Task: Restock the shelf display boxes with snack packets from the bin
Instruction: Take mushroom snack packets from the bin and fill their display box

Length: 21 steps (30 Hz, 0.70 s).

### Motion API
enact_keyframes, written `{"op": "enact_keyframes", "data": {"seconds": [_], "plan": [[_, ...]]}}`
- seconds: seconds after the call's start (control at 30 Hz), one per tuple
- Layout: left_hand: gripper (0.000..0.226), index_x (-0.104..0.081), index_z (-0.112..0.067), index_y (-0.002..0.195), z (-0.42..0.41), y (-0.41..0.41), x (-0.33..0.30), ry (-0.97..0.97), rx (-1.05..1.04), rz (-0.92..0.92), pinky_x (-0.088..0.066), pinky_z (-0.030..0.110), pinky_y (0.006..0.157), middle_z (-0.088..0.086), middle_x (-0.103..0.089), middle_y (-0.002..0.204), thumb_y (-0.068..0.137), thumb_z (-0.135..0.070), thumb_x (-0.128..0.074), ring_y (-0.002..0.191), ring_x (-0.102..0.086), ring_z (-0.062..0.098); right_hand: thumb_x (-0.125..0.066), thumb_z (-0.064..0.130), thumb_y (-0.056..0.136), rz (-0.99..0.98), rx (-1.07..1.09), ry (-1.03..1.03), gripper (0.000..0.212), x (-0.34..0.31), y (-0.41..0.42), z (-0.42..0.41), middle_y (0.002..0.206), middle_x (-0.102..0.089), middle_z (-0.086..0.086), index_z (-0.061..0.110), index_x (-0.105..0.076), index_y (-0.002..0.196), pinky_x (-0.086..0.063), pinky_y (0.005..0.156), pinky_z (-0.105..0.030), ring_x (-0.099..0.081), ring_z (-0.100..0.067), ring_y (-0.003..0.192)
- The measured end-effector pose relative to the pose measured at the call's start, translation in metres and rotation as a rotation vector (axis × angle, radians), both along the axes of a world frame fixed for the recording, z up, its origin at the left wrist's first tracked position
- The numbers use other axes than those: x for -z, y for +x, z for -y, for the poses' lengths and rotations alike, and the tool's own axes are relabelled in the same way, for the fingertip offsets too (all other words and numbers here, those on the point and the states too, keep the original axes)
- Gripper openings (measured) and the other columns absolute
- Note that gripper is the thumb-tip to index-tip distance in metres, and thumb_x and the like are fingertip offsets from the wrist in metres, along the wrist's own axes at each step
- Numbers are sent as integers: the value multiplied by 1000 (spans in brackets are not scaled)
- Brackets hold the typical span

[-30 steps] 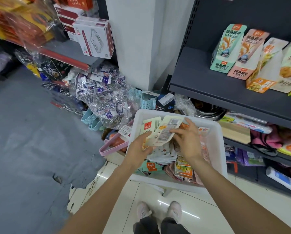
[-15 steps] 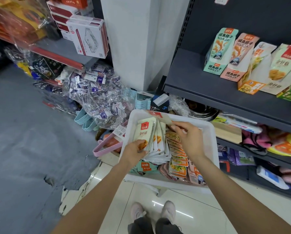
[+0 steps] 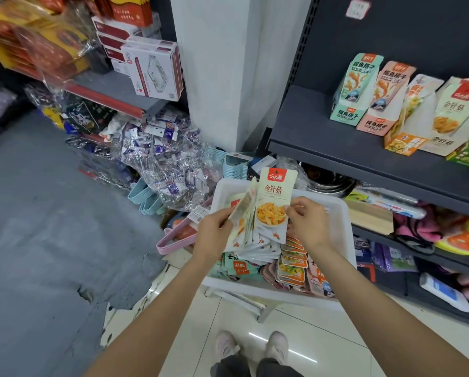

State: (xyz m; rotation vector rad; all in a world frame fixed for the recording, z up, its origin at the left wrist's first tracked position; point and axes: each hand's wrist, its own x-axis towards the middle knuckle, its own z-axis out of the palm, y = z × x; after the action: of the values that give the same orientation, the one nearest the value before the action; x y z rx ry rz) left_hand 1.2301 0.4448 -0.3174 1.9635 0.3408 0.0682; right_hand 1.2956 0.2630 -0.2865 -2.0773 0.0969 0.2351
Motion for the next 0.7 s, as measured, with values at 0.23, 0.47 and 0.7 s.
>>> {"op": "enact_keyframes", "data": {"seconds": [0.23, 0.47, 0.7], "plan": [[42, -57, -15, 128, 54, 21, -42, 77, 259, 105, -40, 22, 103, 1, -58, 130, 88, -3, -58, 118, -53, 11, -51, 5, 95, -160, 76, 381, 19, -28, 8, 3, 104, -67, -10, 11, -52, 113, -59, 59, -32, -69, -20, 82], [48, -48, -19, 136, 117, 50, -54, 237, 401, 175, -28, 35, 115, 2, -45, 143, 90, -10, -59, 134, -38, 14, -54, 17, 94, -114, 166, 464, 18, -46, 21, 64, 113, -67, -7, 13, -59, 112, -57, 77, -47, -67, -24, 97], [40, -49, -22, 134, 203, 89, -73, 315, 453, 212, -26, 25, 112, -3, -45, 141, 94, -15, -52, 130, -37, 10, -46, 1, 96, -16, 214, 395, 23, -60, 53, 169, 101, -63, -5, 13, -57, 112, -51, 55, -15, -61, -9, 79]]}}
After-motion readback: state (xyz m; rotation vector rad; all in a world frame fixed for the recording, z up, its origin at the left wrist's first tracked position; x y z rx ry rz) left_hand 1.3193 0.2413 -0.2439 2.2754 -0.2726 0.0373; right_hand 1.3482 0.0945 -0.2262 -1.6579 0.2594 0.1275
